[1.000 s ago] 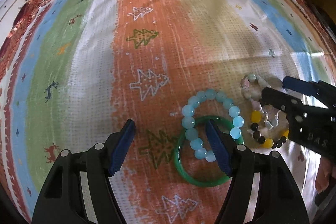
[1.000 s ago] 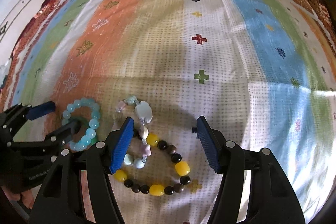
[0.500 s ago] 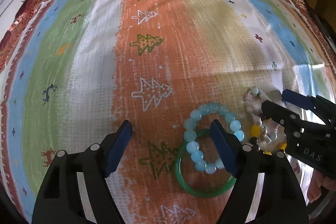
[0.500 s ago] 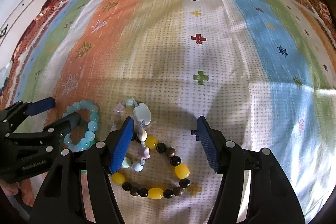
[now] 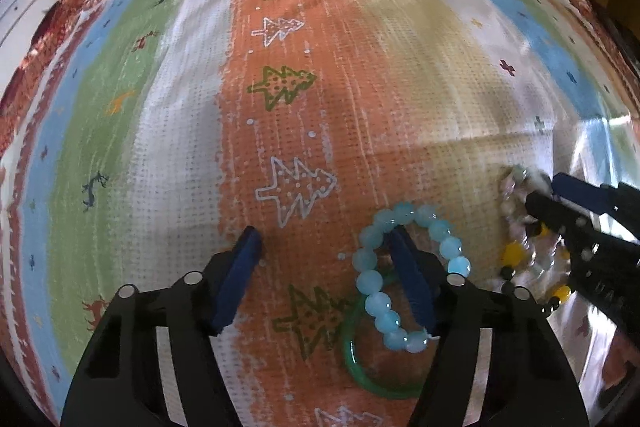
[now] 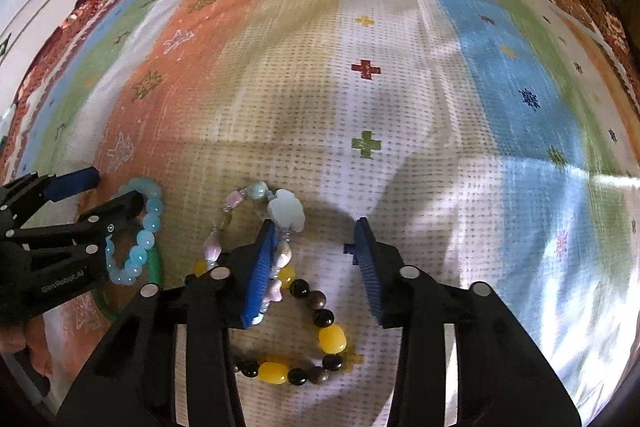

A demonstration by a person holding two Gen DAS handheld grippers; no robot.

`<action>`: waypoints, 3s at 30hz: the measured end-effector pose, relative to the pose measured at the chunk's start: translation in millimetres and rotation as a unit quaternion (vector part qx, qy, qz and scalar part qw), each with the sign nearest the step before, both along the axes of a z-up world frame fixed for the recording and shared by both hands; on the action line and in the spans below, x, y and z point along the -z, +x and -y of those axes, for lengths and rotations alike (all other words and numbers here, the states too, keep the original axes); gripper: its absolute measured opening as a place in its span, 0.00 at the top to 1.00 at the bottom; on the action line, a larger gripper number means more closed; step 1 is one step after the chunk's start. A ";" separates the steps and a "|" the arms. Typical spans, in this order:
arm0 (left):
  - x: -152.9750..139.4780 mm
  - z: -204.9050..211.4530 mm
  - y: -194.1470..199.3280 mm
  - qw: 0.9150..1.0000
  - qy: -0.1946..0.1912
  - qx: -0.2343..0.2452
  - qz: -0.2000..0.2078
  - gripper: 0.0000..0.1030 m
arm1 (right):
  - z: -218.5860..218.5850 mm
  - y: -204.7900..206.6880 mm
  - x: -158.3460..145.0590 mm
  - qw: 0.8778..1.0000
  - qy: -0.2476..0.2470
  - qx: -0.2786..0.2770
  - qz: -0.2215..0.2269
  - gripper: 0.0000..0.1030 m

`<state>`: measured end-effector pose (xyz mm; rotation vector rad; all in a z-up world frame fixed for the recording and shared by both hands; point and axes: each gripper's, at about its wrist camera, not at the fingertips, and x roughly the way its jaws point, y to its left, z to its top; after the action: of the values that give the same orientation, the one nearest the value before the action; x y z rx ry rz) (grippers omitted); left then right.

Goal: Organize jewelry
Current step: 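Grasp the light-blue bead bracelet with the left tool while the right grasps the white charm bracelet, then carry both bracelets over the silver tin and open both tools to drop them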

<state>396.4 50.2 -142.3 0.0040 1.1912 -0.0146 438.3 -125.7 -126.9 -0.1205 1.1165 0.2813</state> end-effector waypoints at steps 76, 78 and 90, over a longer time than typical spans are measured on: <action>-154.2 3.0 -192.8 0.982 -0.099 -0.008 0.158 0.89 | 0.6 -192.8 -129.0 0.987 0.055 -0.101 0.114 0.85; -156.4 5.7 -197.2 0.982 -0.095 -0.005 0.164 0.89 | -0.1 -197.3 -130.9 0.986 0.056 -0.105 0.117 0.85; -166.4 17.8 -229.3 0.978 -0.099 0.016 0.182 0.89 | 1.3 -225.7 -140.6 0.982 0.071 -0.124 0.126 0.85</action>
<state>167.1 32.4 24.1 -0.1441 0.8179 -0.1562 212.6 -127.0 13.7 -0.1635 0.8253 0.5525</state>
